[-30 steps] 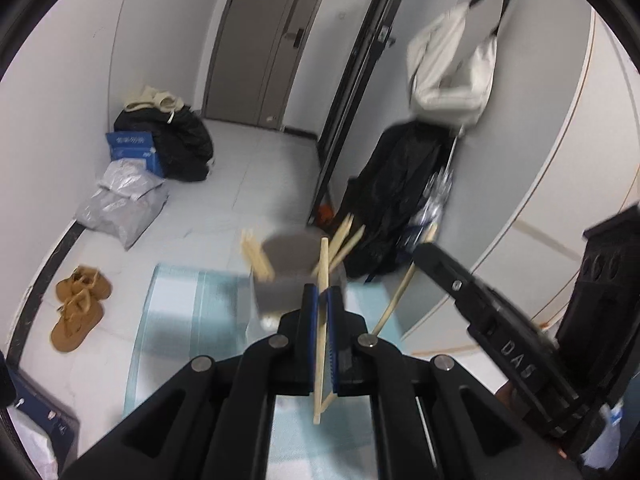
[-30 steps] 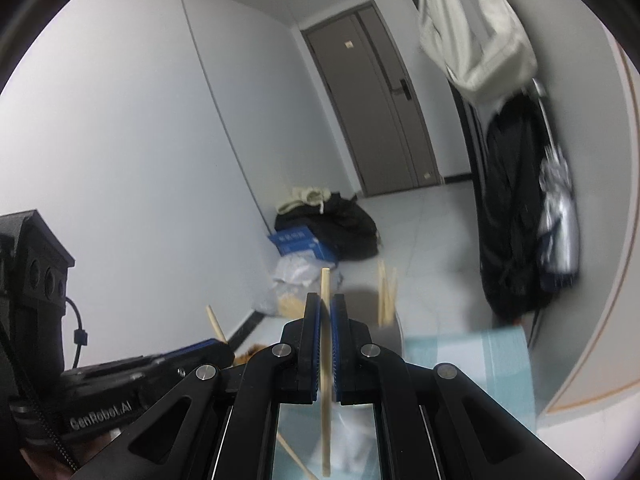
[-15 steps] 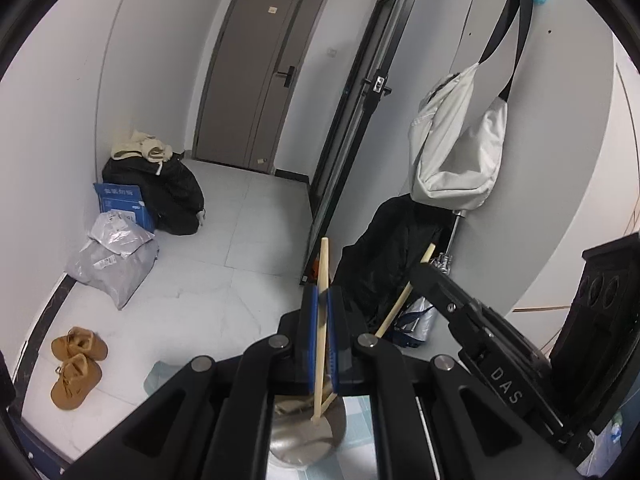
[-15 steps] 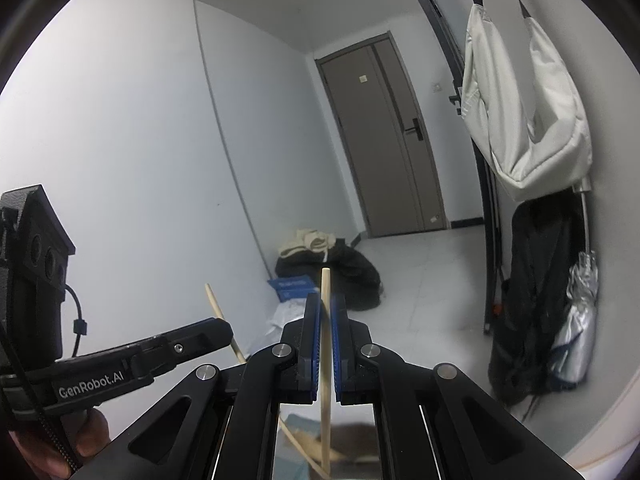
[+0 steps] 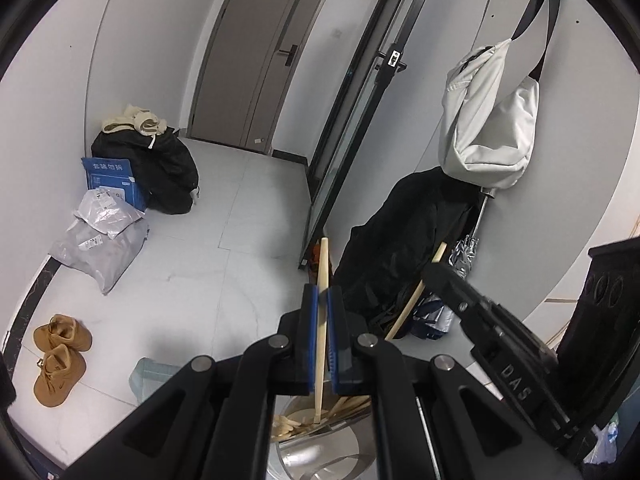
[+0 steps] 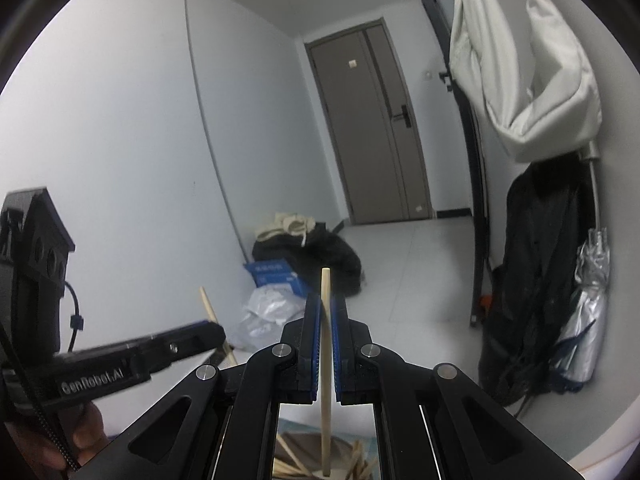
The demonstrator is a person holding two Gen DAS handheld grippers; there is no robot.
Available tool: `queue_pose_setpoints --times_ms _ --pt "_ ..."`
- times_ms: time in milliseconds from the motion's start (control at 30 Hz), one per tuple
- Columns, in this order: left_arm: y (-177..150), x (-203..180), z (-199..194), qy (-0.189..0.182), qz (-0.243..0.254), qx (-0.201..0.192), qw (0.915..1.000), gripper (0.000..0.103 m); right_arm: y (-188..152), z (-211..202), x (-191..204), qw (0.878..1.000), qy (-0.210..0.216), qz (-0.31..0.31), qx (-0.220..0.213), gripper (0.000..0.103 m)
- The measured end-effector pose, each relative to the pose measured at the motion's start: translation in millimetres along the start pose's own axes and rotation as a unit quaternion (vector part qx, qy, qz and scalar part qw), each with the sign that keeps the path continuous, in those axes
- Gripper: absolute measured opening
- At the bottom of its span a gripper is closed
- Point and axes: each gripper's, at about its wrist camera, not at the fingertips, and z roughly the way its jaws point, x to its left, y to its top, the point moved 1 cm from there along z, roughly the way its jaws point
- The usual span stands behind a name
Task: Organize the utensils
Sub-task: 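Open both tools to drop the chopsticks into the holder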
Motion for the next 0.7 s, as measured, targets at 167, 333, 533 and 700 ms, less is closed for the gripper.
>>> queue_pose_setpoints --times_ms 167,333,533,700 --pt "2 -6 6 0.005 0.015 0.000 0.9999 0.001 -10 0 2 1.000 0.003 -0.005 0.002 0.004" --pt "-4 -11 8 0.011 0.039 0.004 0.9992 0.001 -19 1 -1 1.000 0.003 -0.013 0.010 0.004" --pt "-11 -12 7 0.005 0.047 0.026 0.9985 0.001 -37 2 -2 0.998 0.020 -0.010 0.058 0.004" --pt "-20 -11 7 -0.001 0.045 0.038 0.9982 0.001 -55 4 2 0.995 0.025 -0.033 0.094 0.004"
